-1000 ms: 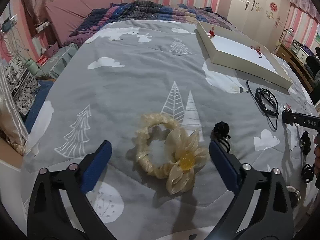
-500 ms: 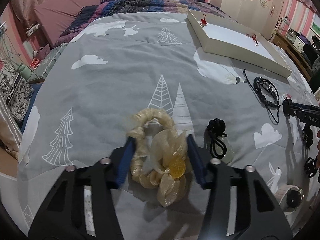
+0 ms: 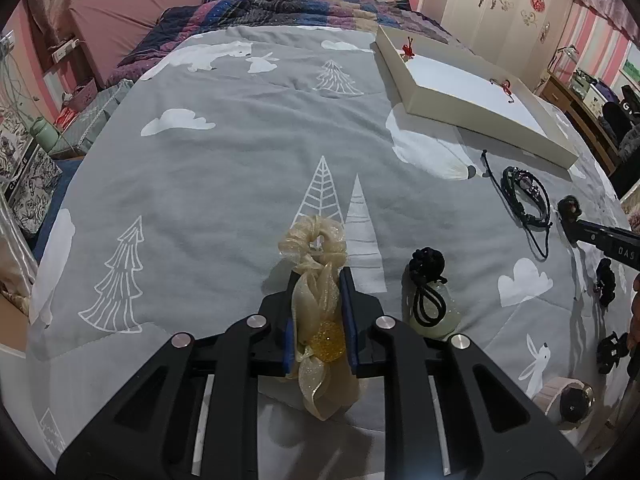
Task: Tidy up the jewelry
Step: 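Grasp the cream flower scrunchie with the left tool while the right tool grasps the brown stone pendant, then carry the scrunchie and pendant into the white tray and open both tools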
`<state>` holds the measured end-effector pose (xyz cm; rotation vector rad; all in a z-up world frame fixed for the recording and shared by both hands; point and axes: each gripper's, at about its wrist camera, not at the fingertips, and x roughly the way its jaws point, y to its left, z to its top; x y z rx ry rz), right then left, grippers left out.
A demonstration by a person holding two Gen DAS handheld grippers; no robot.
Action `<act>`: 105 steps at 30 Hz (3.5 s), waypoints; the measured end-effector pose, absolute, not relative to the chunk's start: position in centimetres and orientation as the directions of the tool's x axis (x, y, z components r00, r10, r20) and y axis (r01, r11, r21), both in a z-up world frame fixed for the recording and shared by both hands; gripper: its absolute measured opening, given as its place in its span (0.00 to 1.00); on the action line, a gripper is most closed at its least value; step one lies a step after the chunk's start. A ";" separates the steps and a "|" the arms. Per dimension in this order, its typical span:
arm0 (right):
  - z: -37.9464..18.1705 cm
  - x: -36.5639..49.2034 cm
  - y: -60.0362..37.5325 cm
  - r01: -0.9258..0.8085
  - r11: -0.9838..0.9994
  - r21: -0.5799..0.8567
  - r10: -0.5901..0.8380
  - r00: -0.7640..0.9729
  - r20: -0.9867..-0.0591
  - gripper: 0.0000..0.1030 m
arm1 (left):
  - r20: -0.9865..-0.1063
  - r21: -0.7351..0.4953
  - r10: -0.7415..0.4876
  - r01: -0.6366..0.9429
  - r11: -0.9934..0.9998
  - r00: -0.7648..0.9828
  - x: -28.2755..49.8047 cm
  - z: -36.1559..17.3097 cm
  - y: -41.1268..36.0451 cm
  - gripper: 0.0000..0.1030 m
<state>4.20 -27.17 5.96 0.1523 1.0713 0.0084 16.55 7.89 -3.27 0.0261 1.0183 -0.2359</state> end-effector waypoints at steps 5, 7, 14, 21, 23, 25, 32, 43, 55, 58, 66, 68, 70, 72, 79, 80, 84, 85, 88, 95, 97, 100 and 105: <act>6.1 3.9 -27.0 0.046 0.990 0.137 0.097 0.490 -0.866 0.20 | -0.838 -0.088 -0.184 0.205 0.975 0.514 16.3 -2.7 7.9 0.16; 6.2 3.8 -26.9 0.039 0.991 0.131 0.095 0.495 -0.864 0.20 | -0.834 -0.088 -0.184 0.204 0.975 0.520 16.2 -2.3 7.9 0.16; 7.0 3.2 -26.9 0.024 0.991 0.134 0.102 0.516 -0.851 0.19 | -0.812 -0.091 -0.193 0.207 0.974 0.551 15.7 -0.6 7.9 0.16; 5.8 3.4 -26.8 0.000 0.990 0.141 0.125 0.474 -0.872 0.18 | -0.799 -0.105 -0.218 0.228 0.968 0.560 15.5 0.5 7.4 0.17; 5.8 3.5 -26.7 -0.007 0.990 0.138 0.125 0.467 -0.876 0.18 | -0.801 -0.108 -0.222 0.230 0.967 0.556 15.6 0.5 7.3 0.17; 5.7 3.8 -26.6 -0.018 0.991 0.136 0.129 0.455 -0.881 0.20 | -0.803 -0.111 -0.223 0.229 0.967 0.553 15.7 0.4 7.2 0.17; 5.3 4.2 -25.6 -0.062 0.993 0.097 0.114 0.436 -0.893 0.22 | -0.804 -0.120 -0.232 0.232 0.965 0.548 15.9 0.2 6.9 0.17; 6.4 3.8 -25.7 -0.072 0.993 0.091 0.115 0.488 -0.865 0.20 | -0.796 -0.117 -0.233 0.235 0.965 0.559 16.2 1.0 6.9 0.17; 10.8 5.0 -28.5 -0.028 0.996 0.079 0.080 0.607 -0.790 0.20 | -0.770 -0.120 -0.304 0.341 0.932 0.560 19.2 4.1 1.5 0.17; 12.0 5.8 -29.1 -0.018 0.997 0.074 0.069 0.631 -0.773 0.20 | -0.766 -0.132 -0.334 0.374 0.918 0.550 20.5 4.8 -0.2 0.17; 14.1 10.9 -32.3 0.053 0.997 0.060 0.009 0.674 -0.739 0.20 | -0.787 -0.172 -0.358 0.378 0.910 0.503 26.8 4.5 -4.3 0.17; 14.0 12.4 -32.9 0.069 0.996 0.058 -0.004 0.675 -0.737 0.20 | -0.791 -0.173 -0.354 0.373 0.912 0.499 28.7 4.3 -5.4 0.17; 13.6 14.3 -33.5 0.087 0.994 0.060 -0.014 0.672 -0.740 0.20 | -0.797 -0.187 -0.362 0.372 0.909 0.484 31.0 3.9 -6.7 0.17; 13.1 16.2 -34.0 0.099 0.993 0.068 -0.016 0.668 -0.744 0.20 | -0.803 -0.198 -0.369 0.375 0.906 0.468 32.9 3.6 -8.2 0.17; 10.3 24.3 -35.4 0.168 0.983 0.074 -0.049 0.627 -0.777 0.20 | -0.831 -0.169 -0.341 0.384 0.908 0.440 39.4 1.8 -14.2 0.17; 9.9 25.0 -35.6 0.171 0.982 0.082 -0.043 0.623 -0.781 0.20 | -0.833 -0.167 -0.338 0.382 0.909 0.438 40.2 1.6 -14.8 0.17; 8.3 28.5 -36.6 0.191 0.977 0.096 -0.036 0.590 -0.807 0.20 | -0.846 -0.180 -0.333 0.365 0.913 0.416 43.5 0.2 -16.7 0.17; 7.9 29.1 -36.7 0.196 0.976 0.095 -0.037 0.582 -0.813 0.20 | -0.850 -0.175 -0.327 0.363 0.915 0.412 44.0 -0.1 -17.2 0.17; 7.0 31.1 -37.2 0.213 0.974 0.082 -0.054 0.562 -0.825 0.20 | -0.864 -0.118 -0.277 0.365 0.924 0.421 45.0 -0.7 -18.8 0.17; 6.0 33.0 -38.2 0.233 0.969 0.077 -0.061 0.534 -0.843 0.19 | -0.872 -0.054 -0.225 0.373 0.926 0.434 46.4 -1.6 -20.7 0.17; 5.6 33.1 -38.6 0.232 0.969 0.089 -0.048 0.526 -0.849 0.19 | -0.876 -0.051 -0.219 0.368 0.928 0.429 46.8 -2.0 -20.9 0.18; 5.4 33.5 -38.9 0.234 0.969 0.084 -0.051 0.518 -0.854 0.19 | -0.879 -0.062 -0.225 0.366 0.929 0.422 47.6 -2.5 -21.1 0.22; 5.3 33.7 -38.6 0.223 0.972 0.067 -0.057 0.508 -0.860 0.20 | -0.878 -0.054 -0.219 0.366 0.929 0.426 47.6 -2.3 -21.0 0.30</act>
